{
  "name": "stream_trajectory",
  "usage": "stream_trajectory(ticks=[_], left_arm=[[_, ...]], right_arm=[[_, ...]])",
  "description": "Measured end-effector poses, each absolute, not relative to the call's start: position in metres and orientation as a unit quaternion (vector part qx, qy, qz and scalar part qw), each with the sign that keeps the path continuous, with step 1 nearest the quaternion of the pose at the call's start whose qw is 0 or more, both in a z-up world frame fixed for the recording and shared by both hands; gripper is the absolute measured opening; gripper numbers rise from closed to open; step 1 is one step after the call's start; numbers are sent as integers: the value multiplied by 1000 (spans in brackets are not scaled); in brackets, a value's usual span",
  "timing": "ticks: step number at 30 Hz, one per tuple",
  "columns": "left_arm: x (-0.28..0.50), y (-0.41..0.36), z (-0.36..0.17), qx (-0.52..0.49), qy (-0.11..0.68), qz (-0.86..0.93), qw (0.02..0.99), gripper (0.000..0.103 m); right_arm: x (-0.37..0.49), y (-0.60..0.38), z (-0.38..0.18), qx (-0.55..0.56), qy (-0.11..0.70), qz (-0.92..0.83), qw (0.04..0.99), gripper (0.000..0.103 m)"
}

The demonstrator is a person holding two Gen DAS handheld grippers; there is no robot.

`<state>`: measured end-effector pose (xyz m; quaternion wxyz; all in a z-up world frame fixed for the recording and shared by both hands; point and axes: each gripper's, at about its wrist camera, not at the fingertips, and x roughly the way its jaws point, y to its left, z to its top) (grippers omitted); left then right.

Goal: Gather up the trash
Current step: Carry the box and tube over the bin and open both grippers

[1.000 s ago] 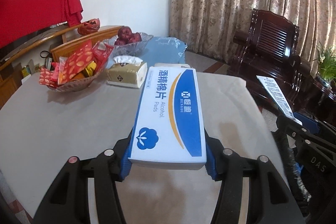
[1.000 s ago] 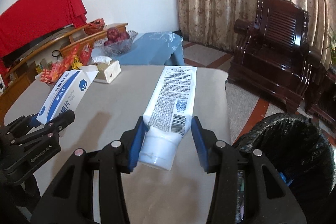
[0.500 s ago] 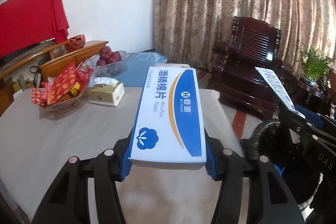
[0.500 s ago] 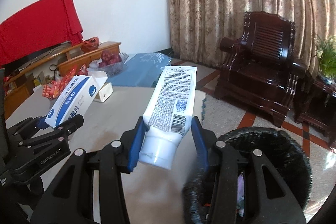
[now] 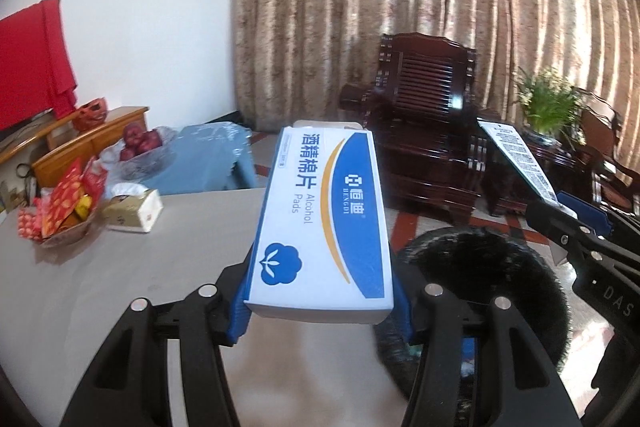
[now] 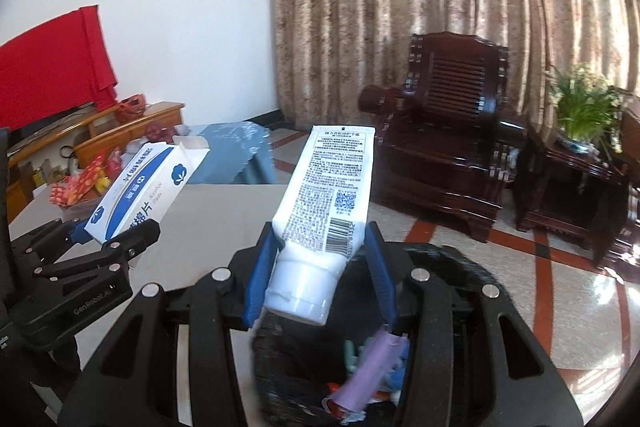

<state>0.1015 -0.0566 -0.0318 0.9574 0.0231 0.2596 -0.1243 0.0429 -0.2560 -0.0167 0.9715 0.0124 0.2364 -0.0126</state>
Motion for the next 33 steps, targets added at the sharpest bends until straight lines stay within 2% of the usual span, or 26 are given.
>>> stream_trajectory(ticks=[18,27,28,30,33], left_arm=[[114,-160,-50,57,268,-217,937,55],[137,-187,-71,60,303,-237,921,57],[139,-188,-73,56,308,-242,918,63],[143,-187,-76,49,312,-244,917,73],[145,-182,-77,48,314,-241,917,75]], right_arm=[[27,-336,-50,27,254,-91,962,43],[46,-361,-81,24,288,-107,951,45],[49,-363,-86,21,294,-114,949,47],[51,-364,-93,19,300,-122,946,63],[49,-368,-102,21,307,-132,942,78]])
